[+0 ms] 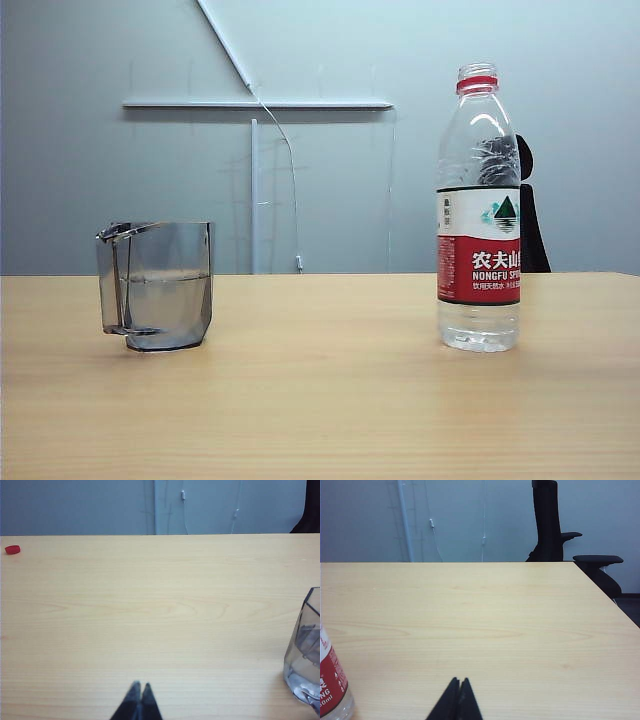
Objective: Pick up the mineral water bottle on the table and pour water into the mug until it's half full.
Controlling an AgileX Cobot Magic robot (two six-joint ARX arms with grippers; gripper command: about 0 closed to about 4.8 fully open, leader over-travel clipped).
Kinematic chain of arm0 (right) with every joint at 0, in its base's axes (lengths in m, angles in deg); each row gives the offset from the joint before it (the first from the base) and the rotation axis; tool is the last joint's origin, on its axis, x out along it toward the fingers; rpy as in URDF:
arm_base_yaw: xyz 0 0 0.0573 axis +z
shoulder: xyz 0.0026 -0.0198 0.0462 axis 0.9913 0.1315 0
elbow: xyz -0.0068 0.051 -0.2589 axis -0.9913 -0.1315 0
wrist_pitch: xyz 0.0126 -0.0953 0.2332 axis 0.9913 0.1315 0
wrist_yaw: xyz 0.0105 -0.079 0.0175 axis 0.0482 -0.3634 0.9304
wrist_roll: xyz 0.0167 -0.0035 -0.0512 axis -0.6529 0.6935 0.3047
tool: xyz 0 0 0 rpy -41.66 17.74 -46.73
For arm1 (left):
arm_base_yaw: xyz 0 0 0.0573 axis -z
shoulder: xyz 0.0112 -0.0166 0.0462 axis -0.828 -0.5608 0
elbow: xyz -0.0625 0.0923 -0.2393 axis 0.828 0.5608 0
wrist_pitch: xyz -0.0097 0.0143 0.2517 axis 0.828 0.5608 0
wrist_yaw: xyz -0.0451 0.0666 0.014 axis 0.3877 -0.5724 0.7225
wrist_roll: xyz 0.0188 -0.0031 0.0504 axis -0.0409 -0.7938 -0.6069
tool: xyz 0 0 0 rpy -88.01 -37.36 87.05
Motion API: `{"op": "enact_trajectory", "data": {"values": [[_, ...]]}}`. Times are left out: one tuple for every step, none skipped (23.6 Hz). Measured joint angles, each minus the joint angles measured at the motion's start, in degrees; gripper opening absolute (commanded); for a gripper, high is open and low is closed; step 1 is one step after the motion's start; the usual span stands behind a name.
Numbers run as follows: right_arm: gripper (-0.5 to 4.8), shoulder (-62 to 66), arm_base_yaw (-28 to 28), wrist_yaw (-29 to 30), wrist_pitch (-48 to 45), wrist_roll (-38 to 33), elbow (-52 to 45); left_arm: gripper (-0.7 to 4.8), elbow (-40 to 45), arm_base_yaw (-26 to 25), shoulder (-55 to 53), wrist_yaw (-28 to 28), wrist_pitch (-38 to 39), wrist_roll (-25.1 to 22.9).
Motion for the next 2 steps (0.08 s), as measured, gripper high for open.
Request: {"op": "enact_trajectory", "data": {"values": [[-0.01, 0.00, 0.00, 0.00, 0.00, 0.00, 0.00, -0.02, 0.00, 0.00, 0.00, 0.00, 0.02, 0.00], [-0.01, 0.00, 0.00, 0.00, 0.00, 0.00, 0.00, -0.02, 0.00, 0.00, 0.00, 0.00, 0.02, 0.00]]}}
